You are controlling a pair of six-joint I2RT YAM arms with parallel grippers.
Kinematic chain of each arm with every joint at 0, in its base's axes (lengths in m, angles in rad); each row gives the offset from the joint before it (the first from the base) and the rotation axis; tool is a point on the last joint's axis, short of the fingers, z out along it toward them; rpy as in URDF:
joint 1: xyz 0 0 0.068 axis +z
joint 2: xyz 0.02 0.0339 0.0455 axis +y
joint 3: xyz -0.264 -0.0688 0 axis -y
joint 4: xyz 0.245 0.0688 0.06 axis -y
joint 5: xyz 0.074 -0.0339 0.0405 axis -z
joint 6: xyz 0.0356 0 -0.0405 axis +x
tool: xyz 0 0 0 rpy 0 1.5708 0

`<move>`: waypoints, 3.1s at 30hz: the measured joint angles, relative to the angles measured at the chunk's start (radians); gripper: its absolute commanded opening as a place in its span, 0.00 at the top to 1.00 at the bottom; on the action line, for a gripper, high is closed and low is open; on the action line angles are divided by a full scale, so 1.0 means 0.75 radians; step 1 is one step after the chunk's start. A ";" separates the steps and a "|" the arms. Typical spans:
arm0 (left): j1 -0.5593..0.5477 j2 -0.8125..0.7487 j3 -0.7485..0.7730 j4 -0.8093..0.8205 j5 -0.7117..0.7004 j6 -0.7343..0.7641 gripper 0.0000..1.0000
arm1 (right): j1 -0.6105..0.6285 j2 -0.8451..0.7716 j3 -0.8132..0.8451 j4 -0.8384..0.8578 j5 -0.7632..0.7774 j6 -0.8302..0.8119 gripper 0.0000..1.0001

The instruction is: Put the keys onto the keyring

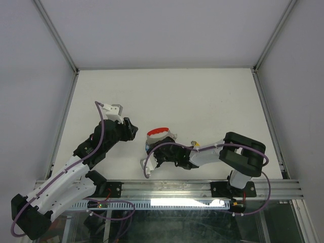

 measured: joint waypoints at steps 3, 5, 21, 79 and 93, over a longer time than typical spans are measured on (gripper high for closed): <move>0.000 -0.006 0.000 -0.002 -0.002 0.002 0.53 | 0.007 0.026 0.000 0.043 0.042 -0.056 0.57; 0.000 -0.010 0.000 -0.003 -0.007 0.002 0.53 | 0.008 0.038 0.000 0.063 0.062 -0.080 0.59; 0.000 -0.016 0.000 -0.015 -0.024 0.002 0.53 | 0.044 0.084 0.000 0.112 0.094 -0.134 0.63; 0.000 -0.008 0.077 0.017 0.292 0.253 0.55 | -0.334 -0.463 0.135 -0.193 -0.076 0.468 1.00; 0.000 0.085 0.108 0.114 0.348 0.248 0.53 | -0.495 -0.476 0.407 -0.655 -0.243 1.319 0.77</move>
